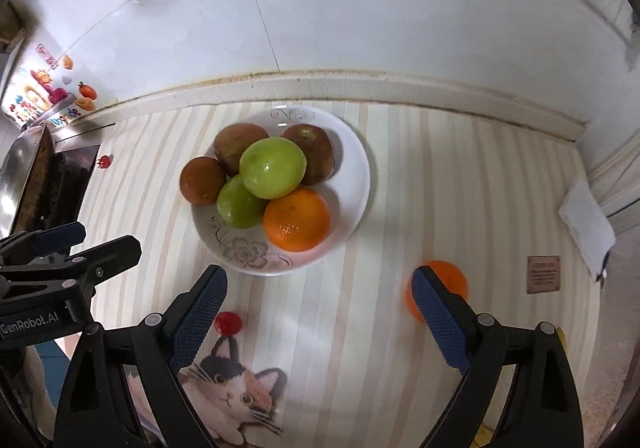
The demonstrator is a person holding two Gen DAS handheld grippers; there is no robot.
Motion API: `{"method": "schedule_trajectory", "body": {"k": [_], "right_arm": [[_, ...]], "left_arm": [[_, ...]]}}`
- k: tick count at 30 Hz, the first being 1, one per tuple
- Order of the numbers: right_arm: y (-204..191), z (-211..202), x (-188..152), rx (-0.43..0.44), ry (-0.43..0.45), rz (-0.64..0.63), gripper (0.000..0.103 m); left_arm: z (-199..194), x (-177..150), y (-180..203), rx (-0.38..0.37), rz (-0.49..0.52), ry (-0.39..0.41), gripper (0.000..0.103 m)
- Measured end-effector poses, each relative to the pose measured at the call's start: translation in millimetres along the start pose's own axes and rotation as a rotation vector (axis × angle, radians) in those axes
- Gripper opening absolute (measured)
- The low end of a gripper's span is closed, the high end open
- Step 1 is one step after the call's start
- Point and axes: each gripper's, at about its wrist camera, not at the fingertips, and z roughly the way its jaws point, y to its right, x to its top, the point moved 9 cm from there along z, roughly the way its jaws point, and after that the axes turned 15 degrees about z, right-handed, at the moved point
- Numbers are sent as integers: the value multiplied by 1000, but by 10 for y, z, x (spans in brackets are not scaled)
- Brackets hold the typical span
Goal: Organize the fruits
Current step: 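Lift both open tools away from the plate, then grasp the loose orange with the right tool while the left tool grasps a small red fruit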
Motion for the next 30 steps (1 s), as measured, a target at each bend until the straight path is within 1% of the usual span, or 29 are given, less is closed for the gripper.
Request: {"method": "schedule_trajectory", "body": {"k": [2,7,15,19,22,24,28,30], "right_arm": [[4,-166,-30,6,30,-3,96],[1,-541,-107,25,99,-3,96],[7,-1002,-259,81,155,9,96],[22,-1187,-291,106,181,7,96],[43,-1211,-294,124,187,12,96],[103,-1160,-299,139,171,34,96],[428,-822,-281,145,95,123,96],[602,-621,-276,123,64,153,95]], "left_arm": [[-148,-23,35,22,15,34,90],[-512,-89,120,46,27,109,90],[-969,-176,254,81,38,213,90],[-1086,-210,288,87,32,242,90],[-1075,-252,303,83,18,240,90],[-992,-284,303,83,4,222,90],[-689,-369,311,85,-21,156,90],[-463,-422,315,82,-32,103,90]]}}
